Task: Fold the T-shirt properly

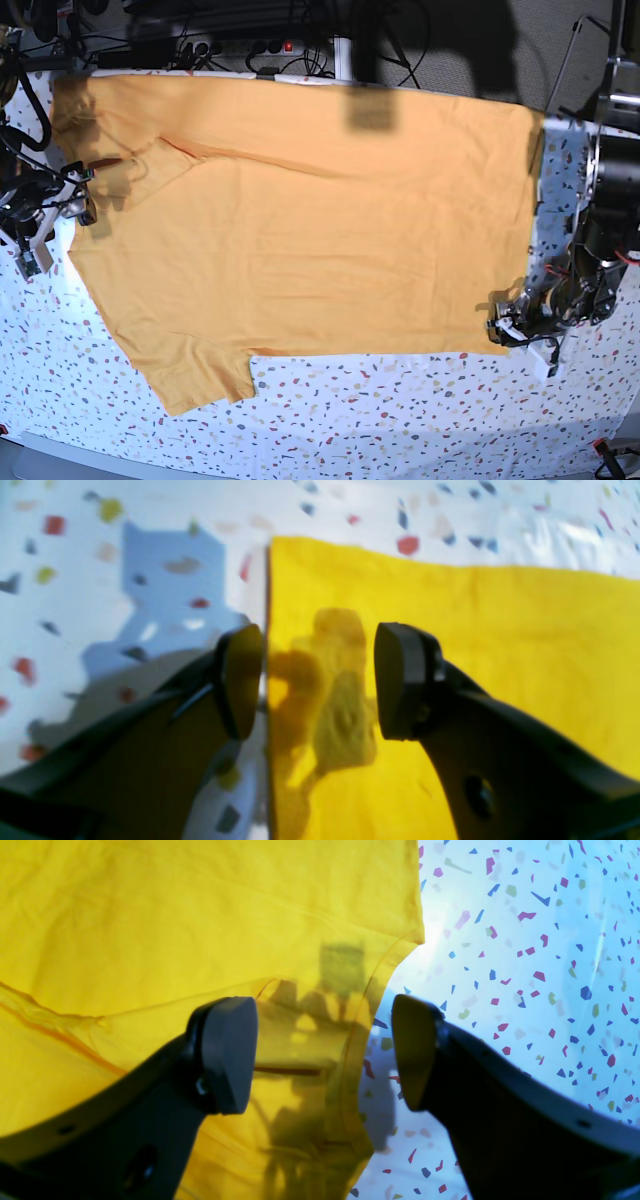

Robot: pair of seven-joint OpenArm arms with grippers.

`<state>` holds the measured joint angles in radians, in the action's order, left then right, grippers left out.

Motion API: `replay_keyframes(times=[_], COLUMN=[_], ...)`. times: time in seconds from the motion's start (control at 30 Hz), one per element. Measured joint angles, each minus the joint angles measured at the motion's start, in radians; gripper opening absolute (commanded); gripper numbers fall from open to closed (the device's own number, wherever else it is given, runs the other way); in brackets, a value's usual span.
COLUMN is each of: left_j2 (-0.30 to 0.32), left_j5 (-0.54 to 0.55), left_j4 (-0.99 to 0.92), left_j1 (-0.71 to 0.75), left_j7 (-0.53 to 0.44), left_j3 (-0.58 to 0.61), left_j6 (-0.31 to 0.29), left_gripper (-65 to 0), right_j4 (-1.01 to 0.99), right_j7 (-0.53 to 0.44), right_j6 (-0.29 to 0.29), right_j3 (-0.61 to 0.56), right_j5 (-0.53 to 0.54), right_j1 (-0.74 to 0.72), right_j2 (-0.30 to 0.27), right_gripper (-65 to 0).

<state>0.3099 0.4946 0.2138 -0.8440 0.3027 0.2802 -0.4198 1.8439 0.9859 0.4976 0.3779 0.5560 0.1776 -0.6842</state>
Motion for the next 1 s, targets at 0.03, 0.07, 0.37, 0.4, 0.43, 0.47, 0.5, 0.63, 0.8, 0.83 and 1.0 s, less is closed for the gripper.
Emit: replay_keyframes(times=[0.03,0.07,0.37,0.4,0.43,0.47,0.5,0.63,0.8,0.83,1.0], left_j2=[-0.001,-0.002,0.015,0.017,0.017,0.016,0.013,0.005,0.000,-0.004,-0.029], left_j5=[-0.002,-0.002,-0.004,-0.004,-0.003,-0.002,-0.002,0.070,0.076,0.076,0.076], left_j4=[0.000,0.000,0.002,0.002,0.005,0.006,0.007,0.006,0.006,0.006,0.008], left_j1=[0.012,0.024,0.015,0.007,0.001,-0.002,-0.002,0.027,0.027,0.027,0.024], left_j7=[-0.010,-0.035,-0.072,-0.069,-0.071,-0.067,-0.052,-0.012,0.004,0.004,0.016], left_j3=[0.000,0.000,0.000,0.000,0.000,0.000,0.000,0.000,0.000,0.000,0.000], left_j6=[-0.001,-0.003,0.050,0.051,0.050,0.050,0.050,0.020,0.005,0.004,-0.060], left_gripper=[-30.7,-30.7,-30.7,-30.7,-30.7,-30.7,-30.7,-30.7,-30.7,-30.7,-30.7], right_j4=[0.000,0.000,0.000,0.000,0.000,0.000,0.000,0.000,0.000,0.000,0.000], right_j7=[0.000,0.001,0.030,0.030,0.030,0.030,0.030,0.030,0.030,0.031,0.030], right_j6=[0.000,0.000,0.000,0.000,0.000,0.000,0.000,0.000,0.000,0.000,0.000], right_j3=[0.000,0.000,0.000,0.000,0.000,0.000,0.000,0.000,0.000,0.000,0.000], right_j5=[0.000,0.000,0.000,0.000,0.000,0.000,0.000,0.000,0.000,0.000,0.000], right_j1=[0.000,0.000,0.000,0.000,0.000,0.000,0.000,0.000,0.000,0.000,0.000], right_j2=[0.000,0.000,0.000,0.000,0.000,0.000,0.000,0.000,0.000,0.000,0.000], right_gripper=[-23.4,-23.4,-23.4,-23.4,-23.4,-23.4,-23.4,-23.4,-23.4,-23.4,-23.4])
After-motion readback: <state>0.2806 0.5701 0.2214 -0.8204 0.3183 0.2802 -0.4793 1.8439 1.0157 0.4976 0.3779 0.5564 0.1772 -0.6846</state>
